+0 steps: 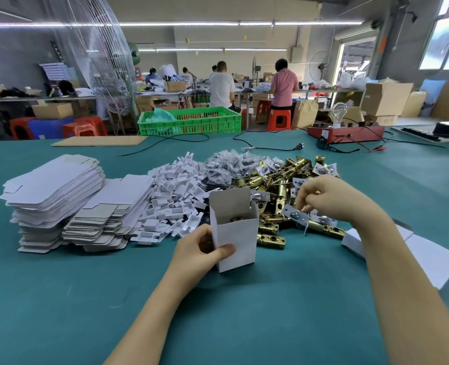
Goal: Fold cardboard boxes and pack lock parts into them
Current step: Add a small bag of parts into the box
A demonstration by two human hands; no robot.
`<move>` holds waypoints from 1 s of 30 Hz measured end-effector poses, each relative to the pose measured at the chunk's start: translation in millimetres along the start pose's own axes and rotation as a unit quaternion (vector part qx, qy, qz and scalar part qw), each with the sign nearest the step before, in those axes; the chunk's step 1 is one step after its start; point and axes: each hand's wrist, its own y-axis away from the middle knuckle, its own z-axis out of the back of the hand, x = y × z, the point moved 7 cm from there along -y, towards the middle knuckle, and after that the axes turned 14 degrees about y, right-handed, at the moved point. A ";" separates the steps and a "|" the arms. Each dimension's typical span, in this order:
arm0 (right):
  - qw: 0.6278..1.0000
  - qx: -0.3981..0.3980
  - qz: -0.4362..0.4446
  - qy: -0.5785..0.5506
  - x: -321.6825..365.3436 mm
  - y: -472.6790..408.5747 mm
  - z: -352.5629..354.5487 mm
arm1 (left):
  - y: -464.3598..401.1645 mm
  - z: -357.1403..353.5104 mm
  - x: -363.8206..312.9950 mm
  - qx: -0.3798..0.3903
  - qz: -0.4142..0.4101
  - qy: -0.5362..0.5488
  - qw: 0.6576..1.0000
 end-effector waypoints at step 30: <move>0.972 0.025 0.121 0.199 67.0 -185.6 -85.9 | -8.0 -11.3 5.9 0.033 -0.012 0.044 0.998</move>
